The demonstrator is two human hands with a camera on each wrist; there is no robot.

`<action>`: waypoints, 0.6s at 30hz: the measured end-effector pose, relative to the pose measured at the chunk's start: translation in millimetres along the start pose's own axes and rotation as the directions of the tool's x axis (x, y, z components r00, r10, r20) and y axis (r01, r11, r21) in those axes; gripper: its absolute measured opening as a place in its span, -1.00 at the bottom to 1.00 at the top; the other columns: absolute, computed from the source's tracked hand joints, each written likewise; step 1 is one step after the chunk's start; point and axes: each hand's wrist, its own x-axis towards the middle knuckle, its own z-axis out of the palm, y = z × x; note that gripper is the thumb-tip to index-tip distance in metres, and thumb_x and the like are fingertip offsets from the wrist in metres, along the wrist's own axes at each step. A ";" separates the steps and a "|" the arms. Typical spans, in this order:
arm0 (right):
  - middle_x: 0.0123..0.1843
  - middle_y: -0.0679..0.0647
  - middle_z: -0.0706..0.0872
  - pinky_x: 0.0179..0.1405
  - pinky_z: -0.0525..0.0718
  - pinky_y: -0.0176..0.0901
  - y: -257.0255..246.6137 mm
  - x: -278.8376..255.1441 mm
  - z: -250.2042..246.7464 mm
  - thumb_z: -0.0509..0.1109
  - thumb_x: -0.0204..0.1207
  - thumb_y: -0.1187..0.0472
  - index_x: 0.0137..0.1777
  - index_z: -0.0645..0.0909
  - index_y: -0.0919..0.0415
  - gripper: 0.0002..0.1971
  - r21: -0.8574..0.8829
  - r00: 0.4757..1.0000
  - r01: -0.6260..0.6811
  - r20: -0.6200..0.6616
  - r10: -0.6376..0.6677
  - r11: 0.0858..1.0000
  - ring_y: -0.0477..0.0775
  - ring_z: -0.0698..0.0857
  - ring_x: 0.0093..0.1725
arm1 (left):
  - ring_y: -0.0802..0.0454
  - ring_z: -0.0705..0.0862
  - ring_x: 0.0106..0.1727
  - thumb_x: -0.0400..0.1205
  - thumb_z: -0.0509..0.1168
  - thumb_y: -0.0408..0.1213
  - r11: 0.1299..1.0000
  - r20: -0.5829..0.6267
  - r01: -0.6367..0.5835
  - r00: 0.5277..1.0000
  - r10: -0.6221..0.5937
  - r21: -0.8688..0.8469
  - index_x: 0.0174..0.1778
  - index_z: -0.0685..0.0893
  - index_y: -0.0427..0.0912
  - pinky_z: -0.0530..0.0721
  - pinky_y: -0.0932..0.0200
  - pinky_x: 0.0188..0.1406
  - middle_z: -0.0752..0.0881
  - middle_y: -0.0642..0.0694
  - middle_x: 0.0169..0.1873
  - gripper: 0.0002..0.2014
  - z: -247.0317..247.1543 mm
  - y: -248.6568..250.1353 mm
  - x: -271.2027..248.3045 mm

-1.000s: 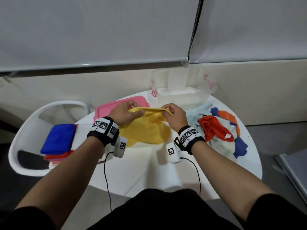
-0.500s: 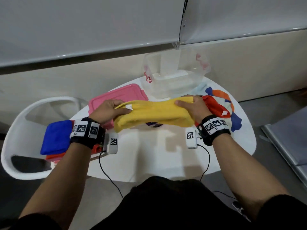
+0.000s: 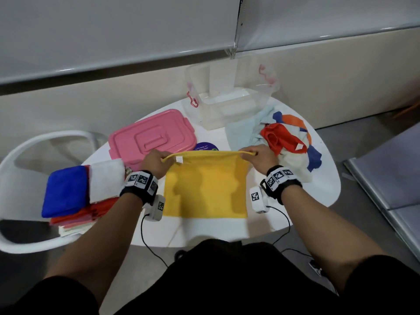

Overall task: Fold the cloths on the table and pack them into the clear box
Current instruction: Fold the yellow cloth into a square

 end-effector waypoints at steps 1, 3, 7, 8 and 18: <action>0.08 0.08 0.82 -0.10 0.49 -0.66 7.3 -2.8 3.8 0.56 0.50 0.25 0.07 0.83 0.21 -0.83 -0.015 1.000 -0.007 0.001 0.007 1.000 -0.06 0.73 0.03 | -0.18 0.75 -0.12 0.61 0.31 0.03 1.000 -0.023 -0.004 1.000 0.005 0.016 -0.02 0.85 0.00 0.57 0.13 -0.20 0.80 -0.14 -0.16 -0.74 8.4 -4.8 -1.0; 0.04 0.09 0.81 -0.02 0.56 -0.45 20.6 -9.5 10.4 0.59 0.46 0.24 0.02 0.84 0.11 -0.85 -0.033 0.999 -0.042 0.002 0.042 0.999 -0.04 0.72 -0.01 | -0.12 0.73 -0.10 0.63 0.39 -0.09 1.000 -0.059 -0.010 0.998 0.012 0.021 0.03 0.86 -0.01 0.61 0.11 -0.09 0.79 -0.11 -0.14 -0.82 21.7 -12.6 -6.4; -0.20 -0.06 0.55 -0.11 0.53 -0.34 39.1 -32.6 18.3 0.64 0.37 0.26 -0.05 0.84 0.04 -0.82 -0.115 0.992 -0.098 0.068 0.106 0.988 -0.09 0.59 -0.20 | 0.00 0.67 -0.03 0.54 0.49 -0.09 0.994 -0.045 0.069 0.997 -0.065 0.084 -0.03 0.85 0.14 0.57 0.13 -0.01 0.71 -0.06 -0.04 -0.88 43.4 -30.7 -24.0; -0.21 -0.05 0.53 -0.17 0.51 -0.37 42.4 -39.5 21.1 0.65 0.35 0.26 -0.09 0.83 -0.01 -0.82 -0.151 0.988 -0.092 0.113 0.109 0.984 -0.10 0.57 -0.23 | 0.00 0.71 -0.03 0.49 0.51 -0.01 0.991 -0.025 0.107 0.994 -0.105 0.078 -0.10 0.84 0.23 0.61 0.13 -0.05 0.75 -0.02 -0.04 -0.90 47.3 -36.2 -28.4; 0.07 0.02 0.48 0.15 0.53 -0.15 75.2 -82.8 68.6 0.52 0.47 0.27 -0.02 0.83 0.01 -0.83 -0.343 0.935 -0.016 0.329 0.136 0.939 -0.01 0.54 0.04 | -0.19 0.65 0.32 0.48 0.43 -0.45 0.947 0.055 0.321 0.946 -0.319 -0.030 0.15 0.81 -0.12 0.62 0.06 0.30 0.69 -0.19 0.31 -0.67 78.6 -42.4 -62.3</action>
